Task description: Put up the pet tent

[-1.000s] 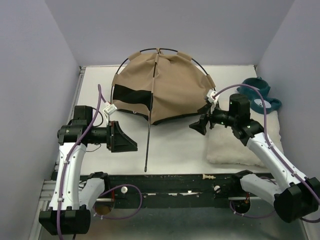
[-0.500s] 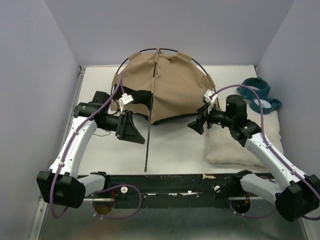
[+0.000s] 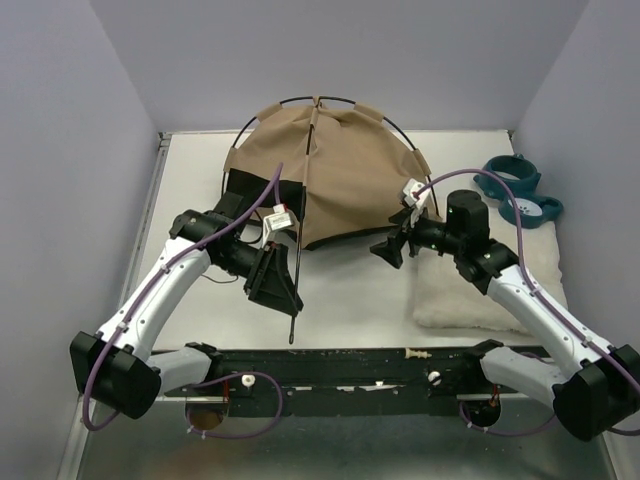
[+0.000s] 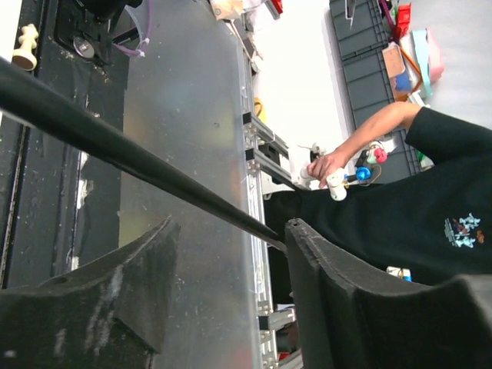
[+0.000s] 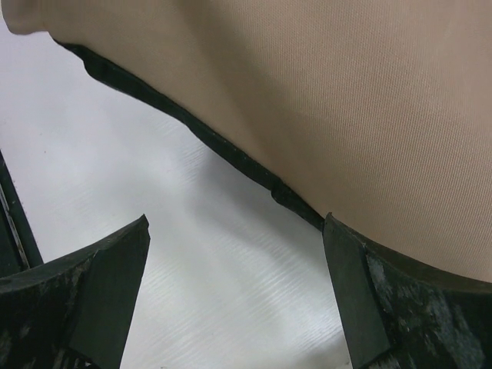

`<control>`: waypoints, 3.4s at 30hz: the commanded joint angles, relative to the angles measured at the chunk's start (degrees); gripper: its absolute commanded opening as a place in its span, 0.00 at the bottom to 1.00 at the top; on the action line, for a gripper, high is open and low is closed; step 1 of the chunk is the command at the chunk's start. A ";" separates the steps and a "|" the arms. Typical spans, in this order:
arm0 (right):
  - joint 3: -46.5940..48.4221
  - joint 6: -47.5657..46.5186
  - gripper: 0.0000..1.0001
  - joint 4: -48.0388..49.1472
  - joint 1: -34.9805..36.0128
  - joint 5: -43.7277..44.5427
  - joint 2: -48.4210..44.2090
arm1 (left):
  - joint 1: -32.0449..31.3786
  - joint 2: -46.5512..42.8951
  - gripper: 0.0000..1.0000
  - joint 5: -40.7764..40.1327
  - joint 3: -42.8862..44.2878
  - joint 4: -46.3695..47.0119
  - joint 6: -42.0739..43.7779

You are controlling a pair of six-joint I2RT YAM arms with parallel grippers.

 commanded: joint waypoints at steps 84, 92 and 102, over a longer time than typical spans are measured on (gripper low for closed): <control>-16.92 -17.78 0.21 55.70 34.59 37.11 8.16 | 3.01 31.80 0.00 -1.80 38.88 2.12 -14.53; -16.82 -21.63 0.75 70.26 33.89 42.74 11.22 | 2.57 15.83 0.00 -11.45 18.44 46.75 -63.75; -13.83 -25.85 0.74 83.44 33.80 40.73 22.38 | 2.84 5.08 0.00 -24.56 5.47 79.57 -96.21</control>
